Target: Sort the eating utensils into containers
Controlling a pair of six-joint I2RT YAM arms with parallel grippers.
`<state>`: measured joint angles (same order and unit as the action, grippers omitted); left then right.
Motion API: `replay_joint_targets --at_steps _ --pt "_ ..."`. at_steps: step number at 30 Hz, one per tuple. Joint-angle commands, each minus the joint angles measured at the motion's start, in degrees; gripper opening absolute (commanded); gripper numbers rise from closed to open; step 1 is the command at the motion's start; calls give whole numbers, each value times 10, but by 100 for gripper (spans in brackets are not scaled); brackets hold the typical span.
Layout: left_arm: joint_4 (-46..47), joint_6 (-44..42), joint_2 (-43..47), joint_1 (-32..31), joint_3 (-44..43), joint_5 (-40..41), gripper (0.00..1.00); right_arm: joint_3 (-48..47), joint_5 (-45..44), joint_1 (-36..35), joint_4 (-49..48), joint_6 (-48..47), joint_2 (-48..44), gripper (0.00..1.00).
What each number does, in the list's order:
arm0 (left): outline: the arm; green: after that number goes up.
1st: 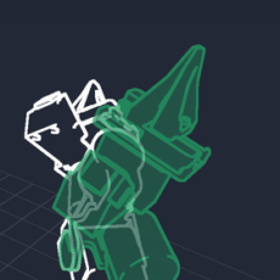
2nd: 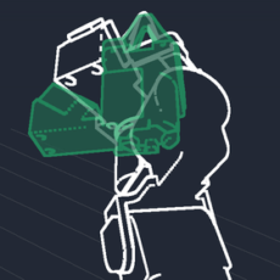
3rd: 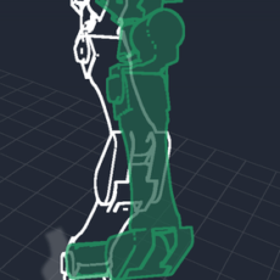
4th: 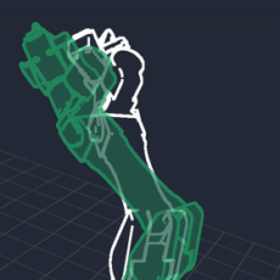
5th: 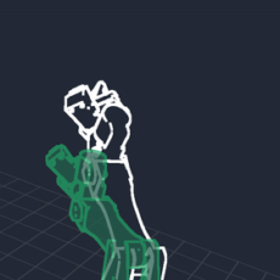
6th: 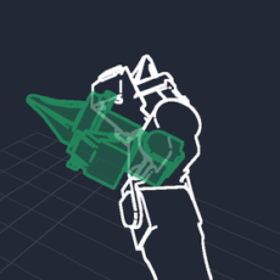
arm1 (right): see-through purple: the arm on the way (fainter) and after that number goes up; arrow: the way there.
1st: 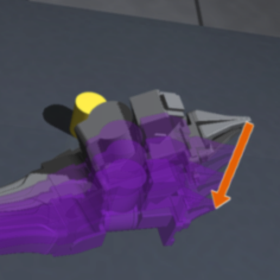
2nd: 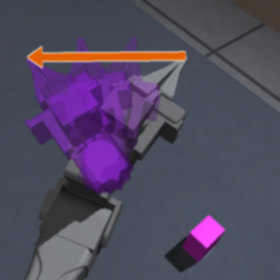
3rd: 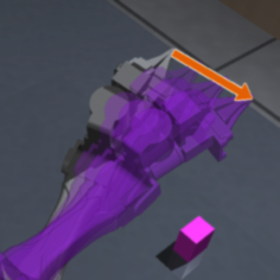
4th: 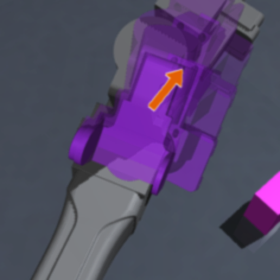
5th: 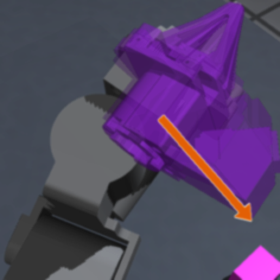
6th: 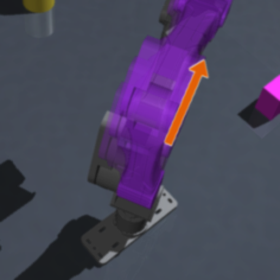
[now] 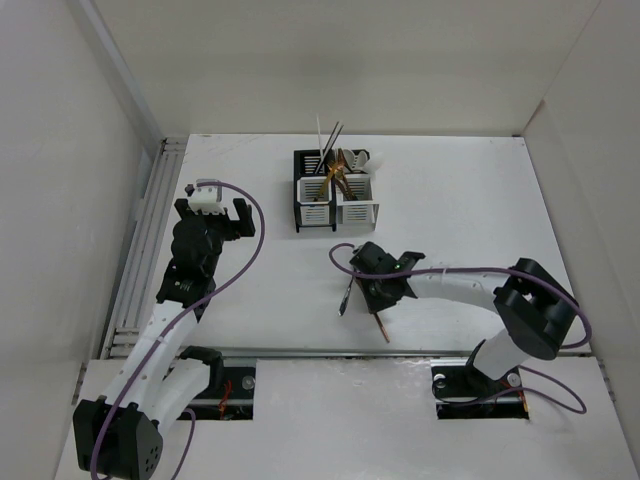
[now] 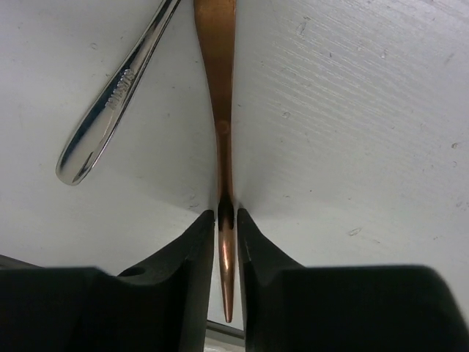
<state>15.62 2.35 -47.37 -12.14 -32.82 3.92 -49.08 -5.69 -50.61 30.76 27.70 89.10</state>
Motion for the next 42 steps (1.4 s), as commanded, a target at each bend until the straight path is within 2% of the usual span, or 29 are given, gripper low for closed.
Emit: replay_joint_targets --at_steps 1,5,8,13,14,18,20,25,35,38,41,42 --pt "16 -4 8 -1 -27 0 93 13 -6 -2 21 -13 37 27" --pt "16 -4 8 -1 -27 0 93 7 0 -2 43 -8 49 36" --pt "16 -4 8 -1 -27 0 93 1 6 -2 49 -2 55 35" --pt "16 -9 8 -1 -27 6 93 1 0 -2 49 10 85 13" --pt "16 -9 8 -1 -27 6 93 1 0 -2 42 10 92 0" --pt "10 -9 8 -1 -27 6 93 15 -13 -2 34 34 103 0" --pt "10 -9 8 -1 -27 11 93 29 -43 -2 34 50 72 0" --pt "10 -15 8 -1 -27 11 93 44 -110 -2 70 117 -78 0" --pt "16 -15 3 -1 -32 11 93 22 -199 -2 115 171 -192 0" --pt "16 -15 3 -1 -32 11 93 -13 -234 -2 92 134 -225 0" --pt "16 -15 3 -1 -32 11 93 -57 -262 -2 -3 42 -249 0" --pt "16 -15 3 -1 -32 11 93 -68 -269 -2 -75 13 -254 0"
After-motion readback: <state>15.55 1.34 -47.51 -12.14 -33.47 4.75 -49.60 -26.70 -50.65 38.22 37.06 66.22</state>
